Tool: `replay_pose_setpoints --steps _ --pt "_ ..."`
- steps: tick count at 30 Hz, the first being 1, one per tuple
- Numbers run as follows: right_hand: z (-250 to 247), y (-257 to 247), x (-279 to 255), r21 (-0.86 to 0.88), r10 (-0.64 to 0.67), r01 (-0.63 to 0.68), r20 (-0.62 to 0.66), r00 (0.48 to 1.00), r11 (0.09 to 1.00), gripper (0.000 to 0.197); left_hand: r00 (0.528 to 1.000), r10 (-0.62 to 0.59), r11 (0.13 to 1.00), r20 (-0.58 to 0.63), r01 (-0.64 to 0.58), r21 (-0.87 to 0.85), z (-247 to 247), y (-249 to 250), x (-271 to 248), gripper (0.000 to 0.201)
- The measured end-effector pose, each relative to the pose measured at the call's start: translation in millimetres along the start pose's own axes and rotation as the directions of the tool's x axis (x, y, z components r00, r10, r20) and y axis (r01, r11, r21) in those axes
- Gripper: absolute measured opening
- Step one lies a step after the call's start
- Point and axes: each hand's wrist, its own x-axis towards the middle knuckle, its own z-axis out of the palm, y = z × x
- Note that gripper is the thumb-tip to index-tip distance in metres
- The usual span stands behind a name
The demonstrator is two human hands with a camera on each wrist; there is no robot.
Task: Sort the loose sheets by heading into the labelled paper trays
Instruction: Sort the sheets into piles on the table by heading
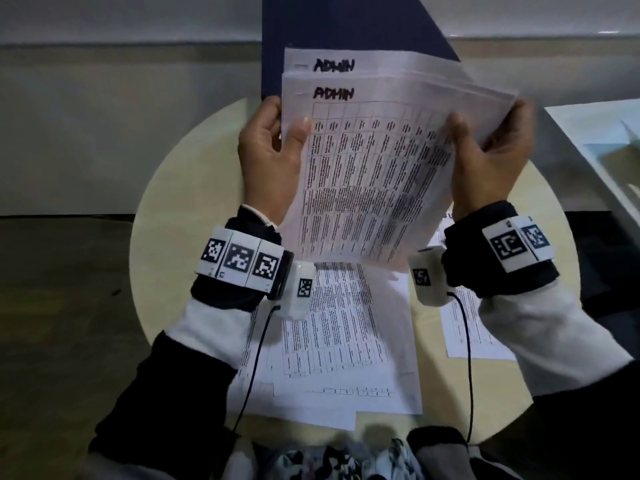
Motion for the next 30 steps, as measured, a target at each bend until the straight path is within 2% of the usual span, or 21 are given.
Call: replay_pose_setpoints --steps 3,5,7,8,9,12,14,16,18,21,24,27,30 --pt "-2.3 1.2 -12.8 -0.066 0.026 -0.026 -0.003 1.000 0.997 0.028 0.996 -0.086 0.996 0.010 0.086 -0.012 1.0 -9.2 -10.7 0.010" --pt "-5.2 9.0 -27.3 -0.103 0.096 -0.096 -0.005 0.995 0.990 0.028 0.971 -0.232 0.973 0.056 0.232 -0.002 2.3 -29.3 -23.1 0.013" --pt "-6.9 17.2 -40.4 -0.089 0.173 -0.172 0.003 0.985 0.981 0.033 0.912 -0.402 0.914 0.081 0.394 0.097 4.3 -44.5 -34.5 0.041" --pt "-7.3 19.4 -44.1 -0.085 0.196 -0.195 0.008 0.980 0.977 0.035 0.889 -0.450 0.888 0.086 0.435 0.149 4.9 -51.0 -37.9 0.051" --pt "-7.3 20.1 -45.5 -0.086 0.203 -0.202 0.007 0.979 0.976 0.034 0.883 -0.465 0.875 0.073 0.445 0.188 5.9 -53.2 -39.5 0.052" --pt "-7.8 18.6 -40.0 -0.126 0.164 -0.165 -0.019 0.986 0.978 0.024 0.915 -0.398 0.910 0.068 0.384 0.159 6.5 -53.8 -35.2 0.060" --pt "-8.9 18.1 -35.9 -0.200 0.126 -0.127 -0.016 0.992 0.972 0.022 0.926 -0.372 0.924 0.063 0.364 0.117 7.1 -54.4 -31.8 0.043" --pt "-9.8 23.9 -37.3 -0.327 0.153 -0.136 0.025 0.988 0.935 0.032 0.905 -0.423 0.898 0.046 0.412 0.152 7.3 -65.6 -34.6 0.034" --pt "-13.3 37.1 -45.1 -0.459 0.258 -0.190 0.090 0.962 0.868 0.034 0.854 -0.518 0.841 0.044 0.499 0.208 6.6 -81.7 -44.7 0.035" --pt "-22.4 56.2 -61.8 -0.579 0.437 -0.280 0.147 0.888 0.765 0.028 0.785 -0.617 0.770 0.053 0.588 0.249 3.3 -102.4 -62.9 0.036" --pt "-33.6 67.7 -75.2 -0.582 0.541 -0.363 0.163 0.825 0.728 0.017 0.742 -0.670 0.728 0.024 0.650 0.219 -1.0 -106.1 -70.1 0.035" --pt "-39.6 70.9 -82.2 -0.559 0.572 -0.400 0.169 0.803 0.726 0.009 0.743 -0.669 0.732 0.009 0.656 0.184 -4.2 -102.6 -61.9 0.039" --pt "-43.6 68.2 -83.0 -0.510 0.564 -0.414 0.179 0.806 0.754 0.024 0.772 -0.635 0.764 0.007 0.627 0.150 -2.3 -95.3 -44.7 0.036"
